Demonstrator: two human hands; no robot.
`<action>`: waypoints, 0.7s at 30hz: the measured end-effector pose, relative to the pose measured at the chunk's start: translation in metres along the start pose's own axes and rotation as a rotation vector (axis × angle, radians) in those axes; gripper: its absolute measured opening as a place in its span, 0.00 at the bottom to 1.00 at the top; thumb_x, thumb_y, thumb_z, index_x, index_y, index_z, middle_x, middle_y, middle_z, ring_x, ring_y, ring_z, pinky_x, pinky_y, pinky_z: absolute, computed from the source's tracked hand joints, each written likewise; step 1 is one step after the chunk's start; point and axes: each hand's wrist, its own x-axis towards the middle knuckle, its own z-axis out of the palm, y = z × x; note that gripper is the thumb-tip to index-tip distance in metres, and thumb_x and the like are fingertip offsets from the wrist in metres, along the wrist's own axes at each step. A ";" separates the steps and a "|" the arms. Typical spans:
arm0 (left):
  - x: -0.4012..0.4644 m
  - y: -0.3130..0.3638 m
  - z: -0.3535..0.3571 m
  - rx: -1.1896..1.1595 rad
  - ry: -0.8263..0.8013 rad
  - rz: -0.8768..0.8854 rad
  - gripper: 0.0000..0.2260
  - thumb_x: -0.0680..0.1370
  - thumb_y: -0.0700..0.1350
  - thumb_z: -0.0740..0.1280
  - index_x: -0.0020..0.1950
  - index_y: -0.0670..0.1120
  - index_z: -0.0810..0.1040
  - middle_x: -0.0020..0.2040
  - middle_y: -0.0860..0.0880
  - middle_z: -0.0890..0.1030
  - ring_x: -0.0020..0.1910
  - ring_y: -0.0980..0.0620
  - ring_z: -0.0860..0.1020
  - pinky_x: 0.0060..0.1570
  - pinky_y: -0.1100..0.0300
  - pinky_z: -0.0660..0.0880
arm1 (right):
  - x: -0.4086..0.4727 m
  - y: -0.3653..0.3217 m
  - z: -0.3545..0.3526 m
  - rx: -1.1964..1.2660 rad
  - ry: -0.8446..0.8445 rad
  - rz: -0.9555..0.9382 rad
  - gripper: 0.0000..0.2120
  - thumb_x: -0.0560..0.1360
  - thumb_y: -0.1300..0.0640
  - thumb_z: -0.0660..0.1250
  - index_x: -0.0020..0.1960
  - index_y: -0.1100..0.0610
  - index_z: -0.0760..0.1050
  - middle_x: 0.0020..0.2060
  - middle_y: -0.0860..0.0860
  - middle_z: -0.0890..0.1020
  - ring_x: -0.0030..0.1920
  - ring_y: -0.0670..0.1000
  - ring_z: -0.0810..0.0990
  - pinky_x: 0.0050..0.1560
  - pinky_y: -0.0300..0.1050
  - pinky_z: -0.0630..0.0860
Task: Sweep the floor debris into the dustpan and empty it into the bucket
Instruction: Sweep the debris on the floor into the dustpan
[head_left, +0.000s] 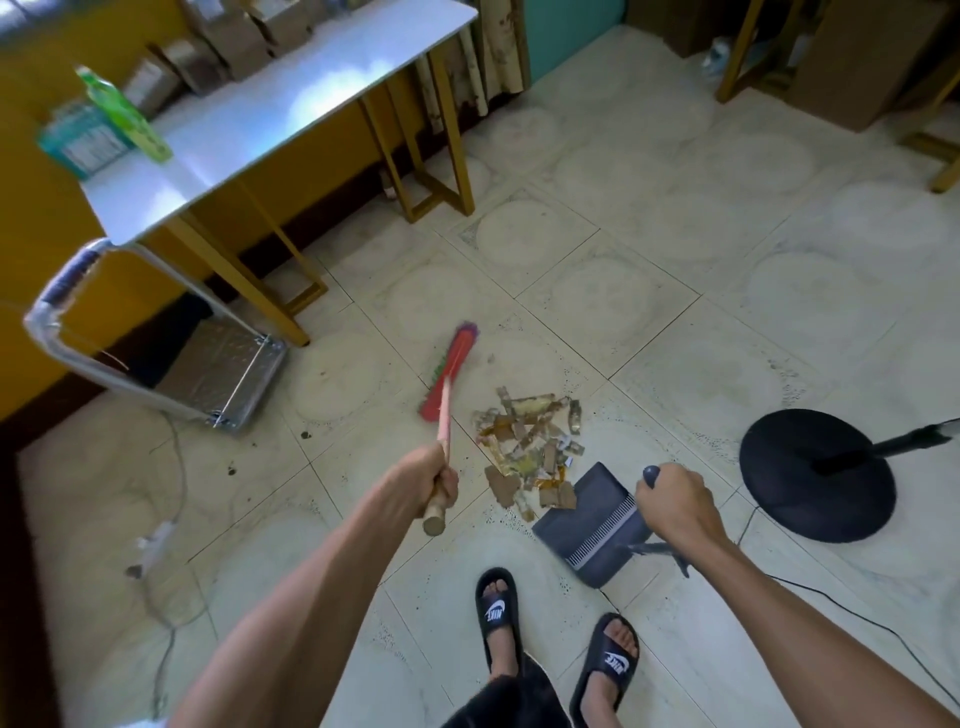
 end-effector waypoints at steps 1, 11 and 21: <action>-0.004 -0.002 0.002 -0.019 -0.003 -0.002 0.10 0.84 0.42 0.51 0.46 0.43 0.66 0.25 0.50 0.67 0.14 0.57 0.62 0.13 0.69 0.62 | -0.001 -0.002 0.000 0.000 0.005 -0.002 0.12 0.76 0.55 0.62 0.35 0.57 0.70 0.35 0.55 0.78 0.34 0.57 0.78 0.31 0.43 0.69; 0.014 -0.066 0.011 -0.077 -0.024 -0.159 0.11 0.84 0.44 0.51 0.42 0.44 0.64 0.24 0.50 0.63 0.13 0.57 0.60 0.14 0.73 0.59 | -0.011 0.001 0.000 0.019 0.041 -0.003 0.09 0.77 0.56 0.61 0.40 0.59 0.71 0.38 0.55 0.76 0.37 0.58 0.78 0.36 0.45 0.72; -0.033 -0.047 -0.013 -0.355 -0.181 -0.114 0.11 0.82 0.39 0.47 0.41 0.43 0.63 0.20 0.49 0.64 0.12 0.56 0.61 0.10 0.72 0.57 | -0.015 0.005 0.008 0.044 0.049 0.000 0.09 0.77 0.54 0.62 0.42 0.59 0.72 0.38 0.56 0.77 0.38 0.58 0.79 0.36 0.46 0.74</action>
